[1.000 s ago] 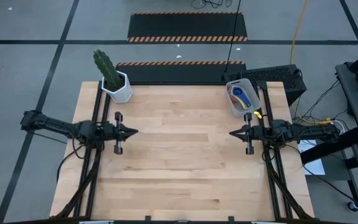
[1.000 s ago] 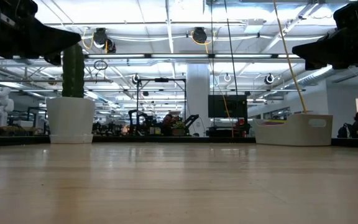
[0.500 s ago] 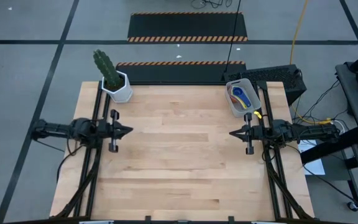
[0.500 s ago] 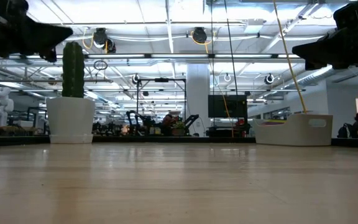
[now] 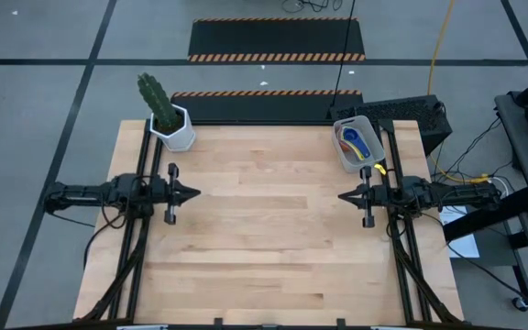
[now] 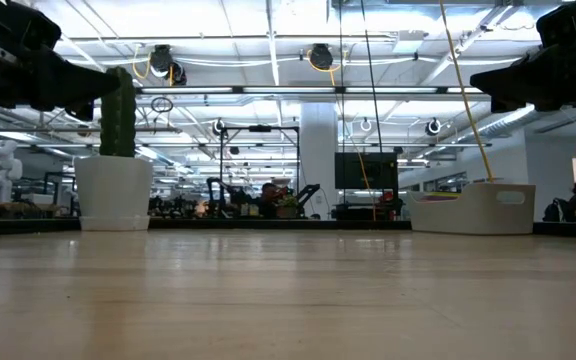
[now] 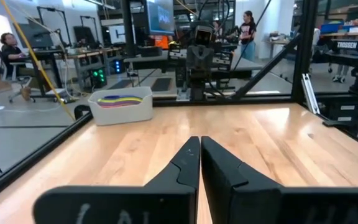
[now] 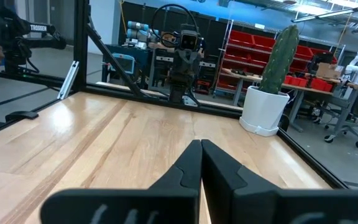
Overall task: Nest measuring cups in basket
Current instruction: Return to Home Position
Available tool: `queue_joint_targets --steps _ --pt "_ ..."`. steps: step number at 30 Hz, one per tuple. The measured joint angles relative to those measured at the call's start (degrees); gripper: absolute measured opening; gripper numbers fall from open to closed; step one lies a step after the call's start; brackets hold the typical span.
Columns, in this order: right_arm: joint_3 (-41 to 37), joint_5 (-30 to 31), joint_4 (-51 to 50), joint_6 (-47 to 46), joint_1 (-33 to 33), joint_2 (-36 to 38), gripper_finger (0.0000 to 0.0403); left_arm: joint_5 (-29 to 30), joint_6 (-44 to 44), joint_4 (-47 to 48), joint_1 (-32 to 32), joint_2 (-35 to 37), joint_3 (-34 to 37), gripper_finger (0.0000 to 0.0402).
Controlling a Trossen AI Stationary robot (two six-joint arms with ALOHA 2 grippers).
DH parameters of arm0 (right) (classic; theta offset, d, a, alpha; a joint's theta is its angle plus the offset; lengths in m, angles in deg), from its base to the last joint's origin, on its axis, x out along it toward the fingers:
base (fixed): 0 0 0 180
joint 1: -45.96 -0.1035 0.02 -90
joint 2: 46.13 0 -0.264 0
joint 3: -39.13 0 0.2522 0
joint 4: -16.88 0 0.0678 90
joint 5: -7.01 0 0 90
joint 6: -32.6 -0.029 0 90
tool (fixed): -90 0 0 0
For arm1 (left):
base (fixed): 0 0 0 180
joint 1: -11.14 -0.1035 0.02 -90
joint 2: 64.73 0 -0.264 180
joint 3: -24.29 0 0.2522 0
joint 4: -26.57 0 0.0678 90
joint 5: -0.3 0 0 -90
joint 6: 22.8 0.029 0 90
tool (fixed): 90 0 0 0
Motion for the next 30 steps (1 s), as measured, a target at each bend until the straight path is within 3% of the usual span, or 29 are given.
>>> queue_joint_targets --steps 30 --pt "0.0 0.0 0.0 0.0 0.01 0.0 0.0 0.28 3.93 -0.85 -0.03 -0.09 0.11 0.0021"
